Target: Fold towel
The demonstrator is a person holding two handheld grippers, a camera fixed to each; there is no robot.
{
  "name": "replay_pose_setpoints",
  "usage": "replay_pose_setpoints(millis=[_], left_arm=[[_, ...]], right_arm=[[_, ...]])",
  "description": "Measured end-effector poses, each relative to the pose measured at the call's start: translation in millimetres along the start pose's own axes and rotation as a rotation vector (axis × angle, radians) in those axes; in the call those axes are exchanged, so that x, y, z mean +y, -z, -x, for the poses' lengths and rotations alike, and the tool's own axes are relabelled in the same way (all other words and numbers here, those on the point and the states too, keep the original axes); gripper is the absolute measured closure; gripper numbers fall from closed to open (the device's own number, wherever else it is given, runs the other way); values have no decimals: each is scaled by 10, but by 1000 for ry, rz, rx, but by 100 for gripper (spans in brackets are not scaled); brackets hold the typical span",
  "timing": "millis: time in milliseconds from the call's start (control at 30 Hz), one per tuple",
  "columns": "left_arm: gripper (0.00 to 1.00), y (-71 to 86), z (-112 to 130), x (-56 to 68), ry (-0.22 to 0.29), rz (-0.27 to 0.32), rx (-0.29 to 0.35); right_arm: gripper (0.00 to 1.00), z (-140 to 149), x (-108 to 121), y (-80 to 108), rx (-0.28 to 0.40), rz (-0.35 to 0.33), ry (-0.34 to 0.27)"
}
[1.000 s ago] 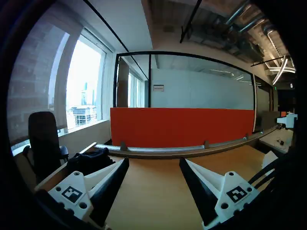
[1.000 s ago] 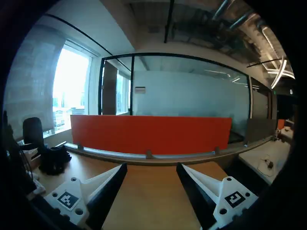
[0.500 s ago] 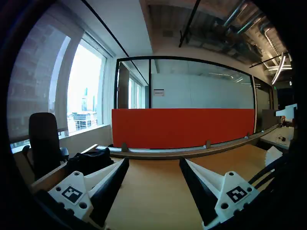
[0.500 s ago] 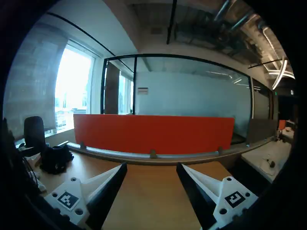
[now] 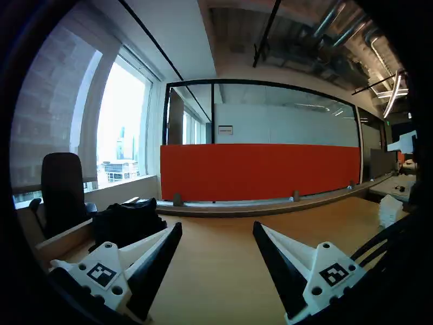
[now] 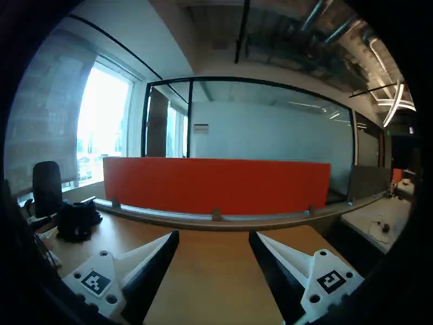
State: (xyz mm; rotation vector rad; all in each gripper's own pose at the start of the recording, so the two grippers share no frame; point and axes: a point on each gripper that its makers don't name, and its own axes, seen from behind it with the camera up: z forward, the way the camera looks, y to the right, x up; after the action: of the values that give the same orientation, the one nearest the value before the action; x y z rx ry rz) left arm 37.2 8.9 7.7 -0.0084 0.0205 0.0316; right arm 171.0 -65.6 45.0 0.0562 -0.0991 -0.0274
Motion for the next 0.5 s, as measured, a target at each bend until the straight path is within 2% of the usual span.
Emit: replay_pose_setpoints(millis=[500], left_arm=[[3, 65, 446, 46, -2, 5, 17]], right_arm=[[0, 262, -78, -26, 4, -15, 12]])
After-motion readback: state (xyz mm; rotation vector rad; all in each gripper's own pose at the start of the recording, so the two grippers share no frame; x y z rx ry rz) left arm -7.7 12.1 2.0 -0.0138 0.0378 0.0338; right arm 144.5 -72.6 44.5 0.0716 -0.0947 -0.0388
